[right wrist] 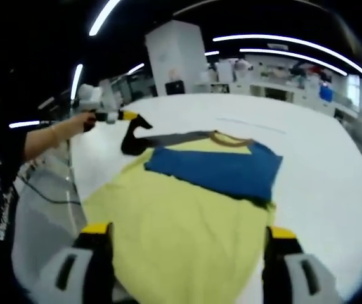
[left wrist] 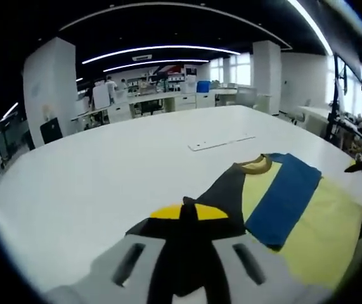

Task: Fold the garment on the visible template until the final outline fits inside the template.

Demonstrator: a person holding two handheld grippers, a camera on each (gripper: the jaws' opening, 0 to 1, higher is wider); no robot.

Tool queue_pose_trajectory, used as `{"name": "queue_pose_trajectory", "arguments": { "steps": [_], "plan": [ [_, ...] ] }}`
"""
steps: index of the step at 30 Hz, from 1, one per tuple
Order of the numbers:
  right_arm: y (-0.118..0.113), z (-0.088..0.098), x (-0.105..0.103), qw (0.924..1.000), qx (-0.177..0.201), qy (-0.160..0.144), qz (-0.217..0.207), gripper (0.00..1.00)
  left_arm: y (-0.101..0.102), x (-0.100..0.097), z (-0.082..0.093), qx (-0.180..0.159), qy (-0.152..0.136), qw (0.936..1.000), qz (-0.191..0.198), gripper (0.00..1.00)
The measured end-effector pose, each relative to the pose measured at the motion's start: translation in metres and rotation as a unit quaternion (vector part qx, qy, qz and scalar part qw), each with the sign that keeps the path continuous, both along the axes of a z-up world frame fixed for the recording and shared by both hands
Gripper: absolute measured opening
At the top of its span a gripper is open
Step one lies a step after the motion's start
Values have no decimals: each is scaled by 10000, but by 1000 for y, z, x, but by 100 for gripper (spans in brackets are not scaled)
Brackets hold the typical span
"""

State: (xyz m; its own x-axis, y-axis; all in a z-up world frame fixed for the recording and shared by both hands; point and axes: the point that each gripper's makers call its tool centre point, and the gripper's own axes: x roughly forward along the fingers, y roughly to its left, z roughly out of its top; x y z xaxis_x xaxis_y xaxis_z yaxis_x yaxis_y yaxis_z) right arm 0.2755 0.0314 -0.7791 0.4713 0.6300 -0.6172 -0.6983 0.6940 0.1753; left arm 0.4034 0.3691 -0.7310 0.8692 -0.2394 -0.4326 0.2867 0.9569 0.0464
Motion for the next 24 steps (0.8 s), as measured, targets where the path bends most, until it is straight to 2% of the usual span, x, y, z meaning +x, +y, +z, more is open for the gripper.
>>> {"name": "queue_pose_trajectory", "arguments": {
  "steps": [1,15,20,24],
  "plan": [
    [0,0,0,10000,6,6,-5,99,2,3,-1,-14,-13,10000,-43,2],
    [-6,-7,-4,9999,47,94,-51,99,-48,33,19,-32,-135,9985,-527,2],
    [-9,-7,-3,9999,41,91,-68,99,-76,40,29,-55,-200,9973,-710,2],
    [-10,-7,-2,9999,65,87,-97,99,-97,47,28,-88,-220,9960,-866,2]
  ]
}}
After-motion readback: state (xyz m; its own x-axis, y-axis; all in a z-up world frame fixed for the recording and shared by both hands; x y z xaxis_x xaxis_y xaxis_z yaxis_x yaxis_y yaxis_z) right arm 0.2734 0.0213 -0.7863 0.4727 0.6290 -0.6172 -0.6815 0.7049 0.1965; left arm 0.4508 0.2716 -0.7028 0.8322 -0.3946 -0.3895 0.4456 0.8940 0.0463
